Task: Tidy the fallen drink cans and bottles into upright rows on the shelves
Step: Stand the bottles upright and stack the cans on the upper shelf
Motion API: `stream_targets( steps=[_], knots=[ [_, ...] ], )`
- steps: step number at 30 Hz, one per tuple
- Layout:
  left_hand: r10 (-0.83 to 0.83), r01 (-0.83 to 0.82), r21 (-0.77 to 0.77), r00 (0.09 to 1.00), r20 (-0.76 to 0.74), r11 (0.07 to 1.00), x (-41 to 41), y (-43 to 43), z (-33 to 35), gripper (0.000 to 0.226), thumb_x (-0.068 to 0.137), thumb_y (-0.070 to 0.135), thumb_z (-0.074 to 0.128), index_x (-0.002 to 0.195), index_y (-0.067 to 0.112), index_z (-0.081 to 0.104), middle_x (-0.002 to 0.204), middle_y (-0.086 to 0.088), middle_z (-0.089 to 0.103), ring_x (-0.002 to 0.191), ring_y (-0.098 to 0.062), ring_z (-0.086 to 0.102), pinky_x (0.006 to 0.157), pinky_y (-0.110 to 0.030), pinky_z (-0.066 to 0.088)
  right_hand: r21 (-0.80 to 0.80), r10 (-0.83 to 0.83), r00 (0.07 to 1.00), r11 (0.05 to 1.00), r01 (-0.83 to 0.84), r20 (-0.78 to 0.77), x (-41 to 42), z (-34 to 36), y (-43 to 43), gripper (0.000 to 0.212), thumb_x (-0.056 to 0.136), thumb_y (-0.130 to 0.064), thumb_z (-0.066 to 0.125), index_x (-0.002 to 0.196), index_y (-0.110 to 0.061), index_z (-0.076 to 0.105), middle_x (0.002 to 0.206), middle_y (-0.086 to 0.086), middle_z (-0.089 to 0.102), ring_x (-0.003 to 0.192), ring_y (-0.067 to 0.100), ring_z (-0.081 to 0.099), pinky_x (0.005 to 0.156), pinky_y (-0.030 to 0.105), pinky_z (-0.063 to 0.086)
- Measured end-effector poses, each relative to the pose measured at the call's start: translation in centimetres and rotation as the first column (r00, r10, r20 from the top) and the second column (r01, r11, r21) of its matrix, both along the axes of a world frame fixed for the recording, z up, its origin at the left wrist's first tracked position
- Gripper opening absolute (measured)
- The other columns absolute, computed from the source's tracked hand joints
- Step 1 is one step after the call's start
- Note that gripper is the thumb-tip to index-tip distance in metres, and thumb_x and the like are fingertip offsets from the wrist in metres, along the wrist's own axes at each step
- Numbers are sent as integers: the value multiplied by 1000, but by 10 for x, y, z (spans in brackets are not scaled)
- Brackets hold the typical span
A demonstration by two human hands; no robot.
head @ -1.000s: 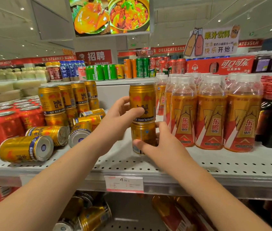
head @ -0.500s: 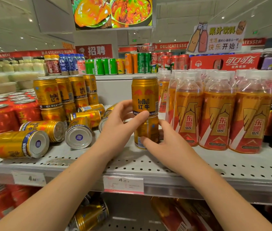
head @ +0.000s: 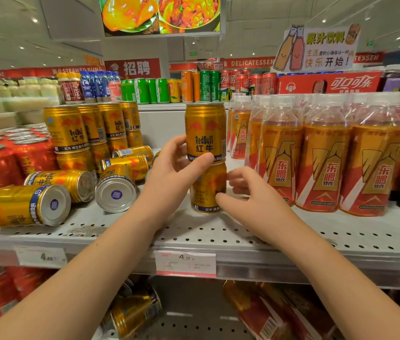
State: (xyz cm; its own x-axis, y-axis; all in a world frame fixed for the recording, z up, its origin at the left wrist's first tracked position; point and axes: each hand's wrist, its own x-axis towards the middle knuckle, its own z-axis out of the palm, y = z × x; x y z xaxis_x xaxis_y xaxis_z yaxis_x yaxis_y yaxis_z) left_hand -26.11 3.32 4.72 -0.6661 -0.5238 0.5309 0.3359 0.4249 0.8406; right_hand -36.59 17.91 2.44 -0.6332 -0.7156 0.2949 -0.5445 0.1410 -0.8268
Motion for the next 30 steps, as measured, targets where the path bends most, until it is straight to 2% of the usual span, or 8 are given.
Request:
stream_targets(
  steps=[6,12,15,18,20,23,25,30],
  knots=[
    [-75,74,42,997,21,996,-3,4,1,46,90,33,75,132,32,56,117,10,70,95,0,71,63,-12,54,-76,20,998,997,-15,63,2,2,-1,64,79,-52,79,126,-39,38,110,-18,66,94,-5,65,70,14,52],
    [-29,29,-17,999,15,999,-4,6,-3,55,85,43,78,134,35,55,122,12,69,114,-10,66,87,-29,59,-81,-89,995,993,84,-53,5,-2,-1,72,75,-61,78,130,-37,38,105,-19,63,93,1,67,75,21,56],
    [-23,24,-27,999,25,999,-2,9,-2,52,88,40,77,134,35,55,123,12,69,114,-8,66,88,-26,59,-79,-125,985,990,116,-120,8,-3,1,69,75,-66,75,126,-40,37,106,-19,63,93,1,66,72,19,54],
    [-10,11,-27,999,34,1000,4,14,2,45,88,38,77,127,42,55,119,16,69,108,3,65,77,-15,55,-129,-178,961,980,154,-213,11,-1,5,70,76,-74,67,130,-39,41,117,-19,56,106,2,57,83,27,54],
    [18,-17,-46,999,39,999,13,13,3,53,87,40,77,134,37,53,122,15,68,110,4,64,76,-17,55,-259,-248,935,949,182,-254,17,0,11,61,80,-74,61,128,-40,46,116,-21,53,109,2,54,88,29,52],
    [64,-56,-138,997,51,989,40,6,1,63,87,45,77,141,32,49,130,10,64,122,-4,61,95,-30,56,-443,-297,883,889,117,-363,36,-1,20,30,92,-55,60,116,-37,55,109,-23,54,108,4,55,86,18,47],
    [79,-61,-240,995,65,969,65,-1,0,60,86,49,76,138,36,52,126,14,65,121,-3,61,98,-25,54,-486,-282,862,873,47,-422,57,-4,18,17,96,-39,60,111,-32,59,105,-20,55,106,5,56,84,12,44],
    [228,-132,-529,966,121,839,127,-45,12,47,91,45,70,133,33,55,123,18,63,120,-2,59,98,-23,52,-360,-106,861,928,-93,-497,107,-11,-19,22,95,-34,56,117,-32,59,111,-22,55,109,2,54,89,11,44]
  ],
)
